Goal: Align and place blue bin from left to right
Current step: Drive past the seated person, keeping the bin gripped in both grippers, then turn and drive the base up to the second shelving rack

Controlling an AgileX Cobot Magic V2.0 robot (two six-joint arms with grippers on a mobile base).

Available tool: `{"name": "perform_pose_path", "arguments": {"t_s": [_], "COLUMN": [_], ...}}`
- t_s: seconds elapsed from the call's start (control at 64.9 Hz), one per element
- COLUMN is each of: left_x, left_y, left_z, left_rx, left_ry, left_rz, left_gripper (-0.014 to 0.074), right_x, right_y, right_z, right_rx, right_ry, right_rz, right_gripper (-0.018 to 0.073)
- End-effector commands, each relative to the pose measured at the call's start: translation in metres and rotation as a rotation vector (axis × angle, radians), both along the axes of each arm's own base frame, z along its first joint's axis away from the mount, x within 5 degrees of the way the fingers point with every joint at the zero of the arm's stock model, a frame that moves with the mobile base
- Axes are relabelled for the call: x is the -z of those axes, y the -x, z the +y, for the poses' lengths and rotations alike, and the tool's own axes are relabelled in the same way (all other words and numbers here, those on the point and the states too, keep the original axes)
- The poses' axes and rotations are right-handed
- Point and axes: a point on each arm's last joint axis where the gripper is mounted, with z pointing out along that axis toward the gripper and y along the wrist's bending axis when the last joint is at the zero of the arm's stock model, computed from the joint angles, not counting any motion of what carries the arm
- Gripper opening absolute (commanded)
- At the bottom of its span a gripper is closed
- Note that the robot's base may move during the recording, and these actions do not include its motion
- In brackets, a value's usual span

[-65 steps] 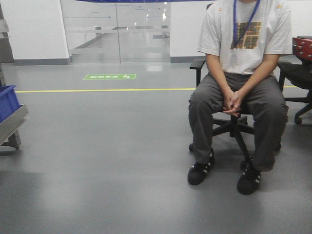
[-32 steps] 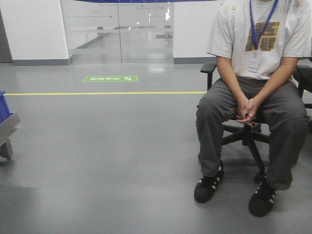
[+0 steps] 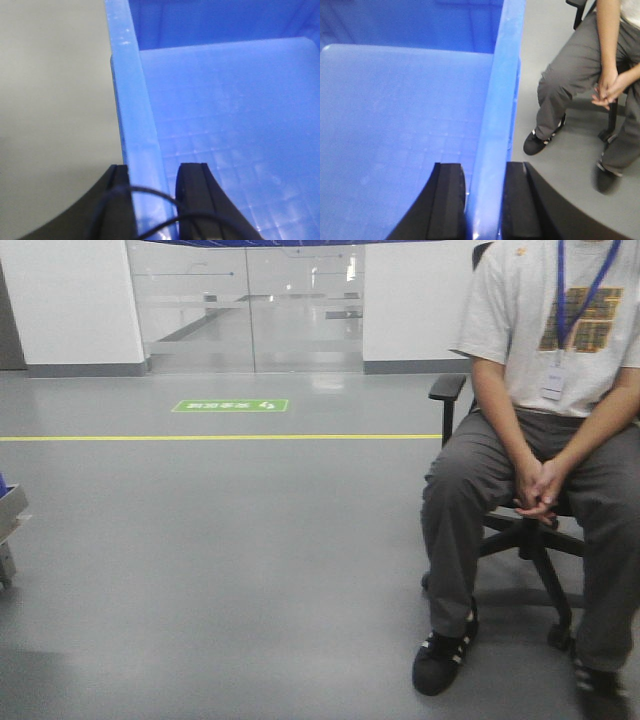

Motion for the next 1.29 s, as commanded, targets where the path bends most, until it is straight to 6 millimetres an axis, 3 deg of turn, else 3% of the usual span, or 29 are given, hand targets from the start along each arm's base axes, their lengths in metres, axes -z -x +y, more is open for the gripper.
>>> {"name": "perform_pose_path", "arguments": {"t_s": [0.0, 0.709, 1.279], "left_x": [-0.02, -0.027, -0.029], "left_y": [0.007, -0.006, -0.007], "left_z": [0.004, -0.002, -0.002], "left_rx": [0.008, 0.03, 0.033], "left_ry": [0.007, 0.043, 0.048], "left_rz": [-0.12, -0.271, -0.29], "left_gripper": [-0.0111, -0.0111, -0.0111], "right_x": [-0.017, -0.017, -0.017], "right_y": [0.004, 0.004, 0.004], "right_z": [-0.003, -0.003, -0.003], "right_rx": [-0.006, -0.006, -0.006], "right_ry": [0.013, 0.012, 0.012], "right_rz": [-0.126, -0.129, -0.129], "right_gripper": [-0.0067, -0.0067, -0.0067]}}
